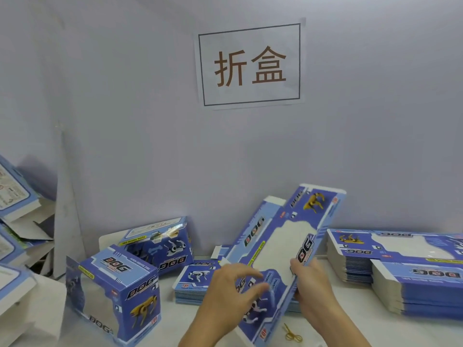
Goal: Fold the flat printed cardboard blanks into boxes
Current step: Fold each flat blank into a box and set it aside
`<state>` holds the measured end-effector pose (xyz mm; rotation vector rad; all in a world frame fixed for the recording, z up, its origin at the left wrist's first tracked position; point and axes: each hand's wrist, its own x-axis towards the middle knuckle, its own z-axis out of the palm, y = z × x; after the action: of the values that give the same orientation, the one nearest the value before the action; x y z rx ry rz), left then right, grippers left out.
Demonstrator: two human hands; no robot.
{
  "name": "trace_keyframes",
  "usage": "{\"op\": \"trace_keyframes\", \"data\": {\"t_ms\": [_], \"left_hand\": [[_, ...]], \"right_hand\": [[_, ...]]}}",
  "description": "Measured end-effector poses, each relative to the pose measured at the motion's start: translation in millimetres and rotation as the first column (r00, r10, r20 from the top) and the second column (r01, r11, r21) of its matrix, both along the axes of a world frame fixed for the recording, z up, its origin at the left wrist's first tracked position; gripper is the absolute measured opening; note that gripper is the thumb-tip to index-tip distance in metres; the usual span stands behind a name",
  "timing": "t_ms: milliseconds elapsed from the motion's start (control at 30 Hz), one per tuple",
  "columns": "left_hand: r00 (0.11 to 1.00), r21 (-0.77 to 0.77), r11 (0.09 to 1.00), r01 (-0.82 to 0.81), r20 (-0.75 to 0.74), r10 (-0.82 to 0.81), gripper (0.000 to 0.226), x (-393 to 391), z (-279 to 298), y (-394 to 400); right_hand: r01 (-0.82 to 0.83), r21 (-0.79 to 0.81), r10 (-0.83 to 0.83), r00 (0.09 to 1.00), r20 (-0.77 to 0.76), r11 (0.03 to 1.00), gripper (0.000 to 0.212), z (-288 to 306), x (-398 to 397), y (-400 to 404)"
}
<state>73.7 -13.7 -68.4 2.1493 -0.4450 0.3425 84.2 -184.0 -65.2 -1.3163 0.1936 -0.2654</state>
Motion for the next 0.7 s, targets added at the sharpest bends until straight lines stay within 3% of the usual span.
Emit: {"op": "trace_keyframes", "data": {"t_ms": [133,233,333,467,700], "left_hand": [[0.957,-0.331,0.935,-0.130,0.205,0.206,0.033,-6.5,13.7,4.1],[0.924,-0.513,0.829,-0.222,0.159,0.347,0.055,-9.9,27.3,15.4],[0.959,-0.578,0.799,-0.168,0.092,0.269,0.078,-12.3,40.0,24.5],[0.990,-0.606,0.795,-0.020,0.099,0.101,0.071,-16.9,48.3,19.3],[0.984,-0.551,0.834,0.017,0.156,0.084,0.078,-21.8,57.0,15.6]], "right_hand": [[0.015,-0.084,-0.005,0.994,0.111,0.996,0.017,12.4,-4.2,-8.0],[0.001,-0.138,0.028,0.978,0.208,0.990,0.014,19.9,-9.0,-14.6],[-0.057,-0.127,0.093,0.950,0.298,0.990,0.021,26.8,-14.8,-17.4],[-0.147,-0.133,0.185,0.917,0.353,0.980,0.024,30.7,-20.8,-12.0],[-0.141,-0.232,0.219,0.910,0.352,0.962,0.058,33.9,-28.4,-4.1]]}}
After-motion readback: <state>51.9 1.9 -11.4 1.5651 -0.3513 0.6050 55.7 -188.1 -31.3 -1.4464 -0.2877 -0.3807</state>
